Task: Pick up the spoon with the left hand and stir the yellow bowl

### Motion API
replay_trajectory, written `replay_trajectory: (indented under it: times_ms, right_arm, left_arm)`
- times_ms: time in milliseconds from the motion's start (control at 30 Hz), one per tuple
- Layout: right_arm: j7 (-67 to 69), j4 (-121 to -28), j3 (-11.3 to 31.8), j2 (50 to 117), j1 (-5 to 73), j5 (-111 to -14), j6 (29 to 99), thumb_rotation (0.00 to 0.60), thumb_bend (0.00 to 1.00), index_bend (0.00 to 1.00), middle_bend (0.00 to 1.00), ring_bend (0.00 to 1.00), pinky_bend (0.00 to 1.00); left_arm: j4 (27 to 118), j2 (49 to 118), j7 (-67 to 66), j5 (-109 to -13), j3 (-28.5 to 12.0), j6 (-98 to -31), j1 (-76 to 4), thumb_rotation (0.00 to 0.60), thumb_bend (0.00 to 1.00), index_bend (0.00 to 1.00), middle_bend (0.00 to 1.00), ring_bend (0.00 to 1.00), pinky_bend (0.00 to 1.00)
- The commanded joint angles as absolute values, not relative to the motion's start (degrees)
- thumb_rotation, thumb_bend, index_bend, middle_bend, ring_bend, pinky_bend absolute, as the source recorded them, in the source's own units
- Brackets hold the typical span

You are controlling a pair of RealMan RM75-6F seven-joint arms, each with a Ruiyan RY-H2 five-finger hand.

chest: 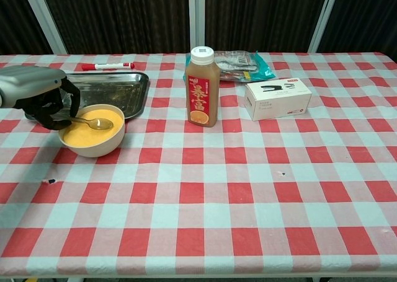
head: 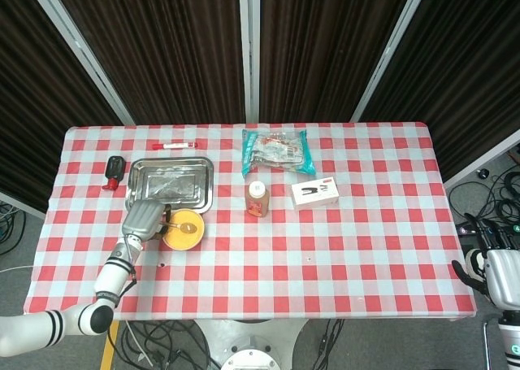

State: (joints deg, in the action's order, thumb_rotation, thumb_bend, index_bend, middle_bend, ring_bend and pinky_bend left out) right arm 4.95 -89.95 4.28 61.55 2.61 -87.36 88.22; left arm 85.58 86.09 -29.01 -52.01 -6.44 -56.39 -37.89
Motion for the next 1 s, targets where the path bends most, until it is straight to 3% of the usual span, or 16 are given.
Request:
replay_trajectory:
  times_ms: [33,333,1000]
  right_arm:
    - [5.0,-89.9,4.3,61.6,2.5,-87.4,88.3,0.600,0.19,0.10,0.28,0.13,0.23]
    - [5.1,-90.0,4.3,61.5,2.5,-87.7,88.7,0.600,0.19,0.10,0.28,0.13,0.23]
    - [5.3,-90.0,4.2,61.5,2.3,-88.0,89.0,0.600,0.19,0.10,0.28,0.13,0.23]
  left_arm:
    - [85.6,86.0,-28.5,-52.3,-6.5,-56.4,-37.9,0.600,0.38,0.62,1.00,1.00,1.00]
    - [86.8,84.7,-30.5,-54.4,-5.8,-59.5,-37.5,0.600,0.38,0.65,1.00,1.00,1.00]
    - [90.1,83.0,-58.8,-52.5,-3.5,-66.6,-42.4,0.600,0.41,0.66,1.00,1.00,1.00]
